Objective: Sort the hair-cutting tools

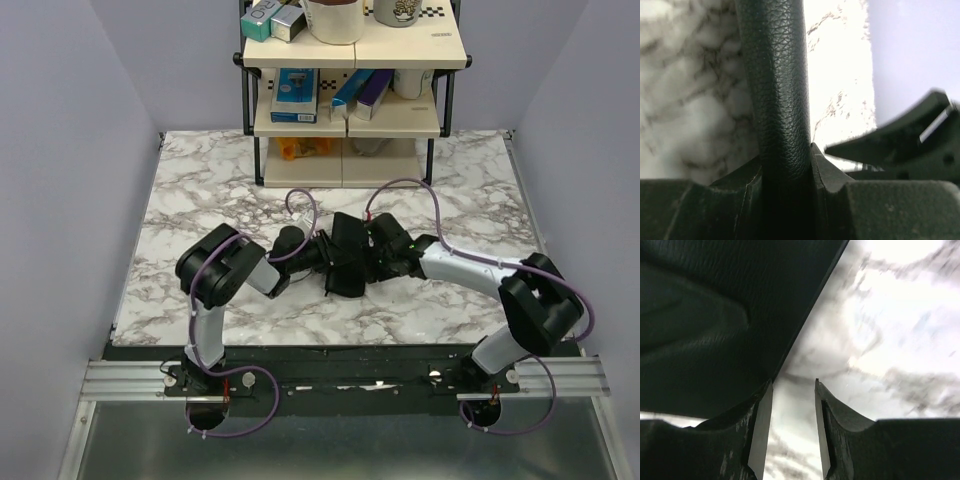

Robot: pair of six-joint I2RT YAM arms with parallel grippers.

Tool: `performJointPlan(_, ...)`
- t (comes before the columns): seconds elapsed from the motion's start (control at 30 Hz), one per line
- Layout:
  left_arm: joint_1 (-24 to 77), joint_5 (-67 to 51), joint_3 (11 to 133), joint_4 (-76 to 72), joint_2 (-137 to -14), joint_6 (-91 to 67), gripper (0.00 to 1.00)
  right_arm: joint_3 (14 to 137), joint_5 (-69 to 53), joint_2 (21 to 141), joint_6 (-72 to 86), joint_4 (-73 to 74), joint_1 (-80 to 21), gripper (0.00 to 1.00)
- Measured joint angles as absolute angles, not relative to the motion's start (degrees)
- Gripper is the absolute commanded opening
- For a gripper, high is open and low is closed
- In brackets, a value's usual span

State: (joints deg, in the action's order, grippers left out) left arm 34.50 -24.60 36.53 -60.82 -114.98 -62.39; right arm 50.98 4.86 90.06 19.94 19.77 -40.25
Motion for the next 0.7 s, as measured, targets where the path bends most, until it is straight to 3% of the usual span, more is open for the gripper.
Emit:
performJointPlan(0.3, 41.08, -10.48, 35.44, -37.71, -99.96, -58.24, 0.00, 45.78, -0.84, 76.44, 30.30, 20.93, -45.63, 0.47)
performJointPlan(0.7, 45.43, 5.02, 31.68, -27.42, -89.47, -60.12, 0.00, 45.78, -3.05, 75.11, 48.34, 16.64, -55.00, 0.47)
